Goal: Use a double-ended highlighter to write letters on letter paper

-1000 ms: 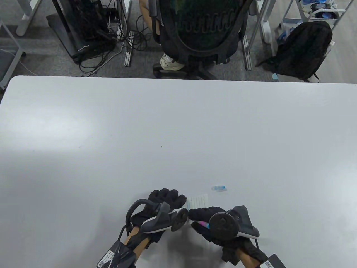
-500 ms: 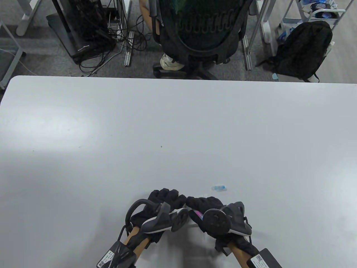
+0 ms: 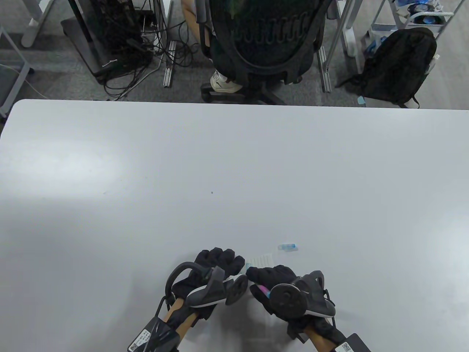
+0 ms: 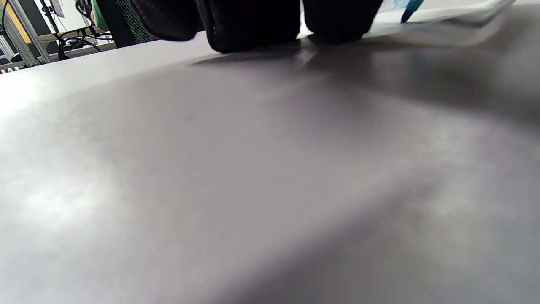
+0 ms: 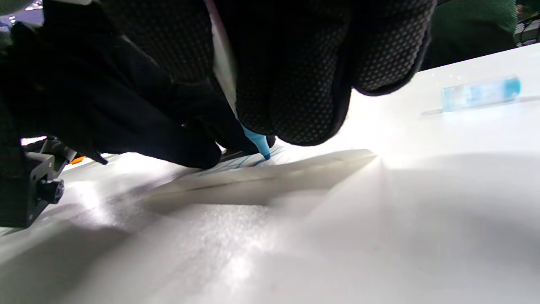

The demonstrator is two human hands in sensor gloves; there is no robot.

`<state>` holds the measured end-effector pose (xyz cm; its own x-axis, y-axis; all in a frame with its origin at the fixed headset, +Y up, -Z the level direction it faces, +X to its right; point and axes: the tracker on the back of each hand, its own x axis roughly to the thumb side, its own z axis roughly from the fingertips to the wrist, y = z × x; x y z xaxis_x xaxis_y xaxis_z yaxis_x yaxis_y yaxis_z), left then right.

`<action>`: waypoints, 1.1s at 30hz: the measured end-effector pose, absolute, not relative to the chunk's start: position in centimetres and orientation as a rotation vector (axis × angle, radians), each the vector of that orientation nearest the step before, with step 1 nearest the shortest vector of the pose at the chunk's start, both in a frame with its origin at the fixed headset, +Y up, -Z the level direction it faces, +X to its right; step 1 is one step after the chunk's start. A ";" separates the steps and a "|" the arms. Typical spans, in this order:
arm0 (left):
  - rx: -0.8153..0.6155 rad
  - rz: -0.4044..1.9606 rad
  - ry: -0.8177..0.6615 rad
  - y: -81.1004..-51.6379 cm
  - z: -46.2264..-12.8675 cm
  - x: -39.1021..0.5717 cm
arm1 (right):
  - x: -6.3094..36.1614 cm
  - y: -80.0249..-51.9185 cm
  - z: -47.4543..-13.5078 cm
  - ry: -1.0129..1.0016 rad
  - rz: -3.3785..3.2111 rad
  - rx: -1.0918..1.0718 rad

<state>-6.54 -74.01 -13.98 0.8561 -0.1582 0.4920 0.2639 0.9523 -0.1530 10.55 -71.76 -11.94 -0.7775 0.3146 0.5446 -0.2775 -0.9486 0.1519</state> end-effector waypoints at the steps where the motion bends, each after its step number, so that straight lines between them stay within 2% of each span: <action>1: -0.214 -0.233 -0.497 -74.0 -13.9 -6.4 | 10.8 -71.7 -11.9 0.088 2.704 0.839; 17: -0.216 -0.231 -0.497 -74.1 -13.7 -6.1 | 10.9 -71.8 -10.3 0.146 2.643 0.911; 23: -0.240 -0.225 -0.502 -74.2 -13.8 -6.2 | 11.4 -72.0 -10.5 0.171 2.609 0.878; 25: -0.244 -0.226 -0.505 -74.2 -13.7 -6.2 | 11.9 -71.7 -10.8 0.103 2.595 0.836; 33: -0.260 -0.218 -0.524 -74.3 -13.8 -6.1 | 13.1 -71.7 -12.3 0.047 2.702 0.715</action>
